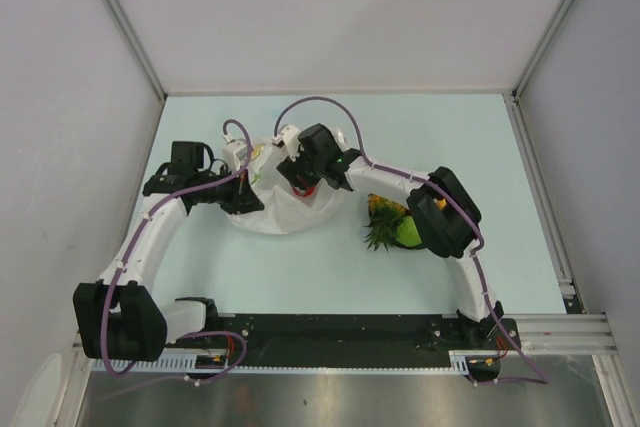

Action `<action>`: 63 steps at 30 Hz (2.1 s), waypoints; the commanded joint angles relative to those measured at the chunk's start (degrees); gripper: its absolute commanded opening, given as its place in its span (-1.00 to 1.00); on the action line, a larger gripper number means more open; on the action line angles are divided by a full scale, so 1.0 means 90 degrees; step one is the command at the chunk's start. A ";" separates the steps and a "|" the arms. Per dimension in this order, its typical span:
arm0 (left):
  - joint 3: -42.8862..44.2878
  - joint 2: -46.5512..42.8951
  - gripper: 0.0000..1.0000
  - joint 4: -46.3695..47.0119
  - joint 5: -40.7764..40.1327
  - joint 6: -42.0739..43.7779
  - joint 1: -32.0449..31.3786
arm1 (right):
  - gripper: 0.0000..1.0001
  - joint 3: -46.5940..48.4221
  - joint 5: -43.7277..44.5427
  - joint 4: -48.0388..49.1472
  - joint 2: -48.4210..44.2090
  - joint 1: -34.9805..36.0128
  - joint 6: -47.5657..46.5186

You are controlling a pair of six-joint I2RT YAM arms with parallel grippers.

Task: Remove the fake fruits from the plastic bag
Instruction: Take out the fake fruit from the plastic bag, then place the fake fruit on the plate.

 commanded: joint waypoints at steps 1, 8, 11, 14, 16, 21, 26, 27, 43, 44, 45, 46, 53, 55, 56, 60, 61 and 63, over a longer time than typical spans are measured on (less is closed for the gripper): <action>0.0131 -0.0039 -0.99 0.0040 0.0140 0.0010 -0.0035 | 0.43 -0.0228 -0.0050 0.0166 -0.0017 -0.0008 0.0009; 0.0092 -0.0068 -1.00 0.0050 0.0111 0.0009 -0.0035 | 0.37 -0.0444 -0.0226 0.0214 0.0158 0.0109 -0.0060; 0.0092 -0.0088 -0.99 0.0031 0.0091 0.0019 -0.0035 | 0.02 -0.0346 -0.0342 0.0351 0.0237 0.0060 -0.0088; 0.0101 -0.0097 -0.99 0.0001 0.0072 0.0019 -0.0035 | -0.43 -0.0171 -0.0635 0.0361 0.0120 -0.0037 -0.0245; 0.0092 -0.0107 -0.99 -0.0008 0.0072 0.0029 -0.0044 | -0.68 -0.0035 -0.0830 0.0264 -0.0161 -0.0086 -0.0255; 0.0140 -0.0039 -0.99 0.0001 0.0072 0.0039 -0.0035 | -0.85 0.0006 -0.1738 -0.0312 -0.1158 -0.0262 -0.0401; 0.0316 0.0156 -0.99 0.0021 0.0101 0.0019 -0.0035 | -0.88 -0.0354 -0.2511 -0.0927 -0.2164 -0.0311 -0.0820; 0.0345 0.0176 -1.00 0.0011 0.0101 0.0010 -0.0035 | -0.90 -0.0404 -0.2560 -0.0996 -0.2426 -0.0311 -0.0879; 0.0707 0.0703 -1.00 -0.0008 0.0121 -0.0039 -0.0035 | -0.91 -0.2014 -0.2053 -0.3515 -0.5387 -0.2086 -0.2715; 0.0707 0.0723 -0.99 -0.0008 0.0121 -0.0039 -0.0035 | -0.90 -0.2122 -0.2023 -0.3612 -0.5543 -0.2456 -0.2754; 0.0716 0.0742 -0.99 -0.0008 0.0130 -0.0049 -0.0035 | -0.90 -0.2220 -0.1994 -0.3623 -0.5593 -0.2604 -0.2794; 0.0717 0.0791 -0.99 -0.0008 0.0130 -0.0059 -0.0044 | -0.90 -0.2405 -0.1955 -0.3594 -0.5651 -0.2770 -0.2842; 0.0746 0.0850 -0.99 -0.0067 0.0101 -0.0030 -0.0035 | -0.89 -0.2612 -0.1818 -0.3145 -0.5252 -0.3562 -0.3398; 0.0736 0.0840 -0.99 -0.0067 0.0101 -0.0030 -0.0035 | -0.88 -0.2612 -0.1556 -0.3125 -0.4960 -0.3612 -0.3584; 0.0726 0.0821 -0.99 -0.0067 0.0101 -0.0030 -0.0035 | -0.88 -0.2612 -0.1438 -0.3077 -0.4871 -0.3621 -0.3653; 0.0687 0.0733 -0.99 -0.0096 0.0043 -0.0020 -0.0035 | -0.88 -0.2612 -0.1222 -0.2940 -0.4403 -0.3797 -0.3974; 0.0668 0.0704 -0.99 -0.0096 0.0023 -0.0020 -0.0035 | -0.88 -0.2612 -0.1193 -0.2920 -0.4353 -0.3826 -0.4043; 0.0629 0.0694 -1.00 -0.0087 0.0003 -0.0010 -0.0035 | -0.86 -0.2612 -0.1183 -0.2910 -0.4246 -0.3827 -0.4209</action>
